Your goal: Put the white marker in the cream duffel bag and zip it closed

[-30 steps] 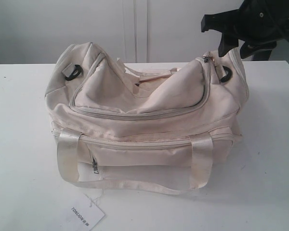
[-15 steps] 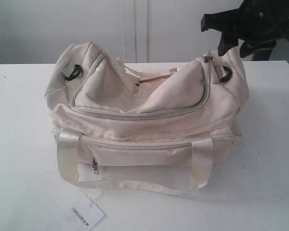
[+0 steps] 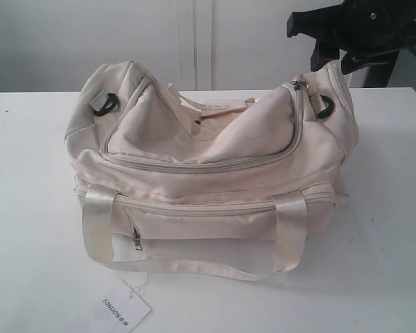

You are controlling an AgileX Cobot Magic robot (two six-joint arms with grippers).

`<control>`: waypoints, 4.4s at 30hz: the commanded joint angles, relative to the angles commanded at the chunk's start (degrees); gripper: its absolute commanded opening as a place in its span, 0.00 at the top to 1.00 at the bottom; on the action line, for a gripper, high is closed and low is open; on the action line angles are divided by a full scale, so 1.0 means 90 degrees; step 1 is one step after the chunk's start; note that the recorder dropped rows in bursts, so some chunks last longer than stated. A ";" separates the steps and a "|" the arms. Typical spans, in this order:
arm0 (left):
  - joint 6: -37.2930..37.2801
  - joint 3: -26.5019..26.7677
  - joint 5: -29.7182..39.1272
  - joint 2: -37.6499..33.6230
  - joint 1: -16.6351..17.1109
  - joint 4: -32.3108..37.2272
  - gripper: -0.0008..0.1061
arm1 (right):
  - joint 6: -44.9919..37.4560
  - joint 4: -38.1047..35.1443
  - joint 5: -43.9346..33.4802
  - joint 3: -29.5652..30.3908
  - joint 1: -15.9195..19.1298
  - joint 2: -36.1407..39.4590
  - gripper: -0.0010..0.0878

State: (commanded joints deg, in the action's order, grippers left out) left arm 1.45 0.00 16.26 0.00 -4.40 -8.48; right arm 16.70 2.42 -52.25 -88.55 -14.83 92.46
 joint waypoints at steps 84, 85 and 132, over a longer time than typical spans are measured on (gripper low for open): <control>0.0000 0.0000 0.0000 0.0000 0.0000 0.0000 0.99 | -0.1172 0.0426 -0.1182 0.0732 0.1647 -0.1572 0.99; 0.0000 0.0000 0.0000 0.0000 0.0000 0.0000 0.99 | -0.1172 0.0426 -0.1121 0.0829 0.1647 -0.1657 0.99; 0.0000 0.0000 0.0000 0.0000 0.0000 0.0000 0.99 | -0.1172 0.0397 0.1344 0.4508 0.1647 -0.5849 0.99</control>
State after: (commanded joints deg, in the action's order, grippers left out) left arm 1.45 0.00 16.26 0.00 -4.40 -8.48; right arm 6.16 5.99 -40.16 -47.98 0.00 39.82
